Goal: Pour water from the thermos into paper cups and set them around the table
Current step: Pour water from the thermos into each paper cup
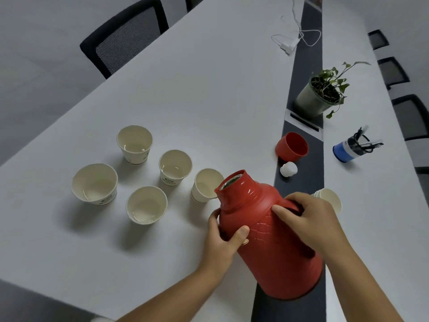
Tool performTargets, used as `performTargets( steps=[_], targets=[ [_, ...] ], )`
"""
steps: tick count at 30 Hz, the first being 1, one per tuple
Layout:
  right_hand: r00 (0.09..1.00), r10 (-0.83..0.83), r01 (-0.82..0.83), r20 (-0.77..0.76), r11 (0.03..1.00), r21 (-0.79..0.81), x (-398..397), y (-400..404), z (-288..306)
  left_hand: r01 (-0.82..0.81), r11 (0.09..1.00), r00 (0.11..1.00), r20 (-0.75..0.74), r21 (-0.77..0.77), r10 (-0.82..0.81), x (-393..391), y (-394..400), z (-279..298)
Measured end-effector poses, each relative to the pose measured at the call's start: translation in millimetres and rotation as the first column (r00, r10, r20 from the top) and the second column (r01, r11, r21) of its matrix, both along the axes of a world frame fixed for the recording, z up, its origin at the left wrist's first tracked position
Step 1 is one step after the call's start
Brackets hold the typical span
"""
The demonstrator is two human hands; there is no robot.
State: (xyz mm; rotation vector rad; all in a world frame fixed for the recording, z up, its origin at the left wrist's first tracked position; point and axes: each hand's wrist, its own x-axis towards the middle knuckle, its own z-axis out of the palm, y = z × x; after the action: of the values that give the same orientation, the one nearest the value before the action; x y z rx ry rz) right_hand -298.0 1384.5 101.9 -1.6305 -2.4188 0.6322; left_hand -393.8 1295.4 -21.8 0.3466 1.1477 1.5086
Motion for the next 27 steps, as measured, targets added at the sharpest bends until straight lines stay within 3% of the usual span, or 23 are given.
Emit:
performTargets(
  steps=[10,14,27],
  targets=[
    [0.988,0.054,-0.067,0.141,0.994,0.086,-8,12,4,-0.003,1.000,0.998,0.067,-0.030,0.005,4,5,1],
    [0.980,0.073,-0.084,0.187,0.995,0.053,-10,13,3,0.005,1.000,0.996,0.094,-0.028,-0.002,4,6,1],
    [0.973,0.087,-0.093,0.214,0.995,0.021,-14,19,1,-0.039,0.999,0.994,0.101,-0.009,0.040,3,6,2]
  ],
)
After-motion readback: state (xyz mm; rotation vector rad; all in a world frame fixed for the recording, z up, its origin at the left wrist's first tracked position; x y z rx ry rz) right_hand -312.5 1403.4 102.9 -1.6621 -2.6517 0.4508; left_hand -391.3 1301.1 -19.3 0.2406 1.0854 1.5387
